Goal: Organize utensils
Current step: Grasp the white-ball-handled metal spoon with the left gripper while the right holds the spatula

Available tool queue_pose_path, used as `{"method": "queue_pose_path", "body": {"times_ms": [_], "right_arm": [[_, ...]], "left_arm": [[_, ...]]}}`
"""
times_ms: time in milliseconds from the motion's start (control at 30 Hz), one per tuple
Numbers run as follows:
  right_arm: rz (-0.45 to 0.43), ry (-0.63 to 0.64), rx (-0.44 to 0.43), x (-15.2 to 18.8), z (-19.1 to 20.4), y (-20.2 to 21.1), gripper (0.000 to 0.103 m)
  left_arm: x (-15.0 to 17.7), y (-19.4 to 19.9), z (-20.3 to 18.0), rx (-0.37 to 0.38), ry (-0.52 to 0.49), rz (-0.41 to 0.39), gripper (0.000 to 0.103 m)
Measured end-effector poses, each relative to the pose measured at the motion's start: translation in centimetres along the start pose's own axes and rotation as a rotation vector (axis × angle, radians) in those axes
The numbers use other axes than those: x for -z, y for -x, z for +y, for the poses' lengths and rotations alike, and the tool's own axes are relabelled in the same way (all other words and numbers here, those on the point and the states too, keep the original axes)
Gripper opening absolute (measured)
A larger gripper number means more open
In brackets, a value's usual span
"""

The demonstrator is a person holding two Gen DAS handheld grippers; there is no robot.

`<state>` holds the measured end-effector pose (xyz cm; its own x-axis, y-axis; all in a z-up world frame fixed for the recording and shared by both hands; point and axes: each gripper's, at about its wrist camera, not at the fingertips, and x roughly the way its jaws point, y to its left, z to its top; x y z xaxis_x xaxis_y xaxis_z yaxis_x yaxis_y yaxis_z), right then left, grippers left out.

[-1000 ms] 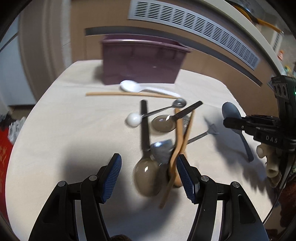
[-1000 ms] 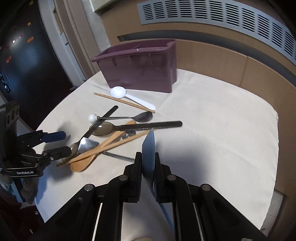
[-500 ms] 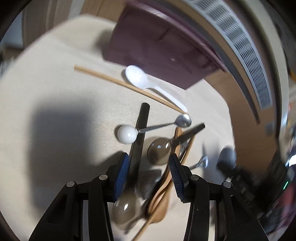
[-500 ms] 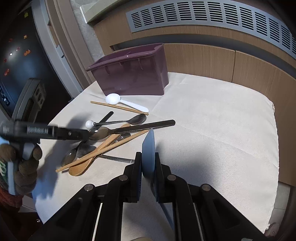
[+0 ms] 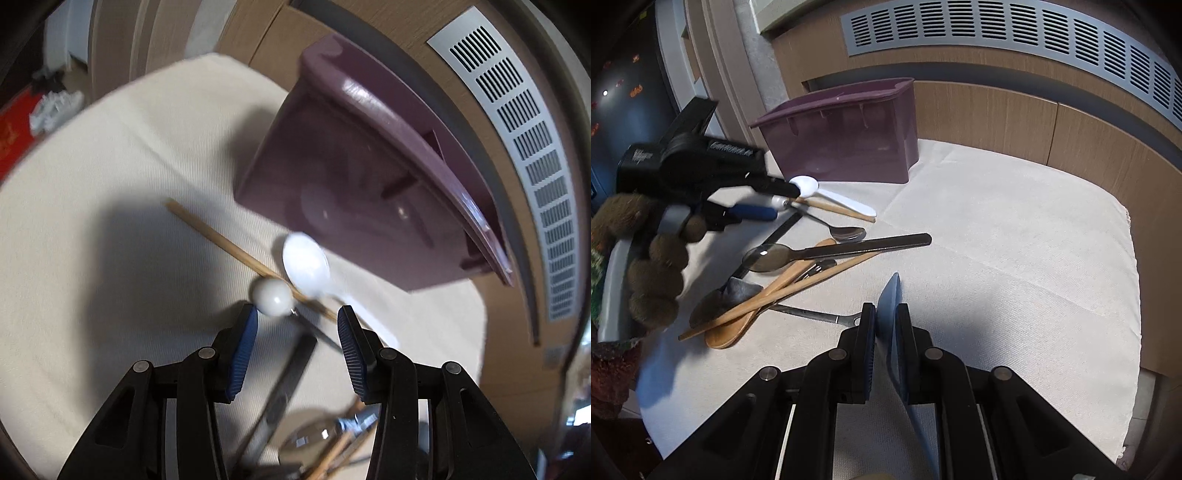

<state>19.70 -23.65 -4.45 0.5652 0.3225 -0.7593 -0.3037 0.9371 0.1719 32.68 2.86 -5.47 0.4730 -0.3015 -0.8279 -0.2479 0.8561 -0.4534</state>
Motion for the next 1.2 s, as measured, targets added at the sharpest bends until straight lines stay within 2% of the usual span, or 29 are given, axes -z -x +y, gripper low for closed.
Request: {"method": "queue_pose_path", "body": {"times_ms": [67, 133, 233, 300, 367, 433, 467, 600, 667, 733, 800, 833, 867, 900, 1000, 1067, 1133, 1200], "right_arm": [[-0.001, 0.003, 0.008, -0.1, 0.0, 0.0, 0.01], [-0.007, 0.009, 0.02, -0.2, 0.0, 0.2, 0.011], [-0.037, 0.029, 0.049, -0.2, 0.1, 0.9, 0.011], [-0.047, 0.026, 0.05, -0.1, 0.0, 1.3, 0.011], [-0.048, 0.016, 0.046, -0.1, -0.4, 1.5, 0.012], [-0.046, 0.008, 0.048, -0.1, -0.7, 1.4, 0.012], [-0.045, 0.008, 0.049, -0.1, -0.7, 1.4, 0.012], [-0.046, 0.019, 0.044, -0.2, -0.4, 1.3, 0.012], [-0.045, 0.027, 0.046, -0.2, -0.2, 1.4, 0.012], [-0.047, 0.032, 0.049, -0.2, -0.2, 1.4, 0.012], [-0.045, 0.03, 0.048, -0.2, -0.2, 1.3, 0.012], [-0.042, 0.027, 0.046, -0.3, -0.2, 1.1, 0.012], [-0.041, 0.026, 0.046, -0.3, -0.2, 1.1, 0.012], [-0.041, 0.027, 0.047, -0.3, -0.1, 1.2, 0.012], [-0.053, 0.045, 0.068, -0.2, 0.2, 1.5, 0.012], [-0.063, 0.057, 0.084, -0.1, 0.2, 1.7, 0.013], [-0.064, 0.06, 0.093, -0.1, 0.1, 1.7, 0.013], [-0.06, 0.061, 0.093, -0.1, 0.0, 1.6, 0.013]], "left_arm": [[-0.2, -0.3, -1.0, -0.081, -0.076, -0.04, 0.046], [0.1, -0.6, -2.1, -0.149, -0.197, -0.063, 0.046], [1.5, -0.6, -3.1, -0.233, -0.429, -0.08, 0.046], [2.2, -0.3, -2.5, -0.267, -0.52, -0.087, 0.046], [2.3, 0.5, -1.4, -0.285, -0.565, -0.102, 0.047], [2.1, 1.1, -0.4, -0.311, -0.554, -0.116, 0.046], [1.7, 1.9, 0.7, -0.3, -0.513, -0.114, 0.045], [0.6, 4.8, 3.7, -0.143, -0.349, -0.084, 0.045], [0.7, 5.5, 4.3, -0.085, -0.271, -0.038, 0.045], [1.8, 6.1, 5.9, 0.005, -0.186, 0.044, 0.045], [2.4, 4.6, 6.1, 0.103, -0.092, 0.171, 0.045], [3.6, 4.4, 6.0, 0.12, -0.065, 0.201, 0.045], [3.6, 4.1, 5.8, 0.129, -0.036, 0.206, 0.045], [3.3, 4.2, 5.5, 0.121, -0.016, 0.175, 0.045], [2.5, 3.9, 5.0, 0.074, 0.031, 0.106, 0.045], [1.9, 2.8, 4.3, 0.041, 0.049, 0.09, 0.044], [2.0, 2.5, 3.0, 0.019, -0.014, 0.055, 0.044], [2.5, 2.3, 0.8, -0.007, -0.166, 0.011, 0.044]]}}
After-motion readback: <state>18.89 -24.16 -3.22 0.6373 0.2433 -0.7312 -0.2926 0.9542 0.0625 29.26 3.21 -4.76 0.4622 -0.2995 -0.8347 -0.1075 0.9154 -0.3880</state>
